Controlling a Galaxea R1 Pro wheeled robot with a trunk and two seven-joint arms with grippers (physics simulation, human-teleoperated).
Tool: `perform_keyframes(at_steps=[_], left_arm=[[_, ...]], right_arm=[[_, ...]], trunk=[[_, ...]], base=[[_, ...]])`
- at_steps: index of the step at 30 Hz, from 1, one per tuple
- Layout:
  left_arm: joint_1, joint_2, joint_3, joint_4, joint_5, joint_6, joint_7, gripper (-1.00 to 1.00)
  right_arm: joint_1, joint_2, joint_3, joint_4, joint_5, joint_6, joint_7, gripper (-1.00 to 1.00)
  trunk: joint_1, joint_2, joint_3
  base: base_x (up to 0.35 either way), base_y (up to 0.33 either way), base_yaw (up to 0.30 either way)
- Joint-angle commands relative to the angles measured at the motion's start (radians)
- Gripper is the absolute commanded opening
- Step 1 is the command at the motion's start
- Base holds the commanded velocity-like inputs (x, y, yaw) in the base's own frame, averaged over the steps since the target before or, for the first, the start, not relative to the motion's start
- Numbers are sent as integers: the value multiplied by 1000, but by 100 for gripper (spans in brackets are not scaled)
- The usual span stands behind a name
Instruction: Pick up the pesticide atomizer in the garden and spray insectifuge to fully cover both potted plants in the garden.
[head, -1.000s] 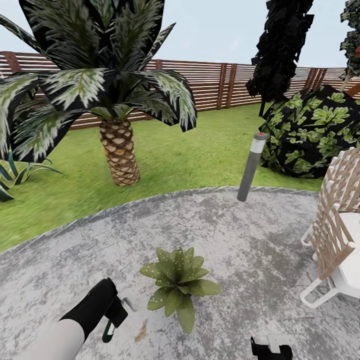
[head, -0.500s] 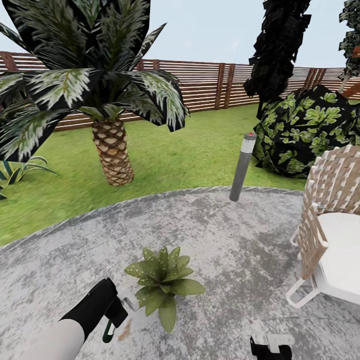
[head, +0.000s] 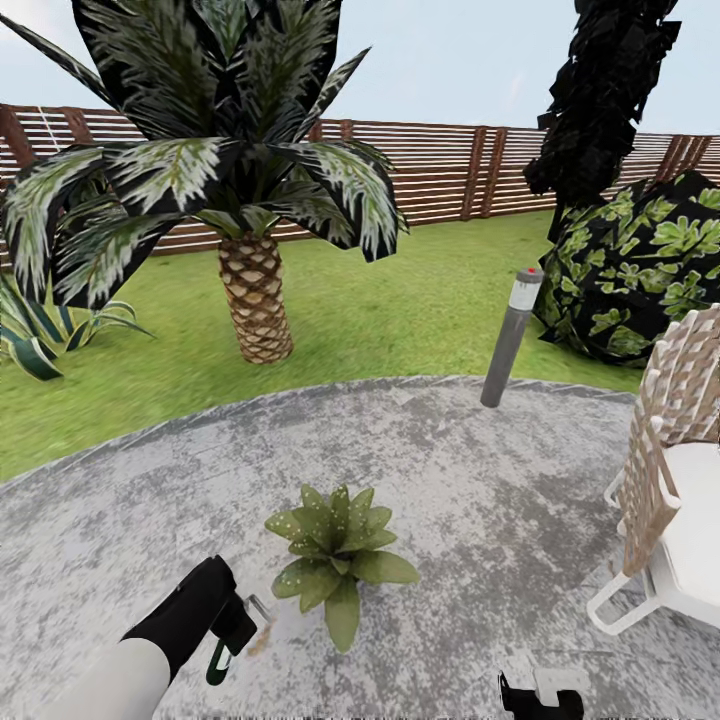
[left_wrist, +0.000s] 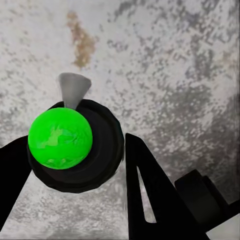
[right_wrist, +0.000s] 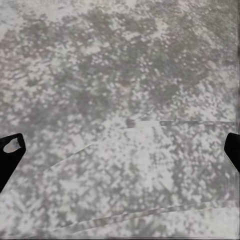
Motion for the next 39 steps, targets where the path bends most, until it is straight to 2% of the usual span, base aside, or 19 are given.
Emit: perform_keyframes(at_steps=[1,11,15,19,23,28,33,36,39], left_arm=[[0,1,-3,-2,-10,1,-10,-100],[0,-1,-3,9,-8,8,-7,-100],[0,-31,-5,11,-14,12,-6,-100],[14,-28,-4,91,-17,11,-3,-100],[1,-40,-5,92,-18,16,-2,-100],[-20,-40,-8,86,-19,123,-4,-100],[-12,-35,-7,86,-14,124,-4,-100],[-23,-55,-5,-29,-9,129,-9,-100],[-12,-51,-10,-55,-12,127,-12,-100]], right_arm=[[-1,0,-4,2,11,-3,-6,100],[-1,0,-4,2,12,-3,-5,100],[-1,0,-4,2,12,-3,-5,100],[-1,1,-3,2,12,-3,-4,100],[-1,2,-1,4,12,-4,-4,100],[-1,2,-1,3,12,-3,-4,100],[-1,2,-1,3,12,-4,-4,100],[-1,2,-1,3,12,-3,-4,100],[-1,2,-1,3,12,-5,-4,100]], trunk=[[0,0,-1],[0,0,-1],[0,0,-1],[0,0,-1],[0,0,-1],[0,0,-1],[0,0,-1],[0,0,-1],[0,0,-1]], base=[[-116,-234,5],[73,-118,0],[1,-1,0],[0,0,0],[0,0,0],[0,0,0],[0,0,0],[0,0,0],[0,0,0]])
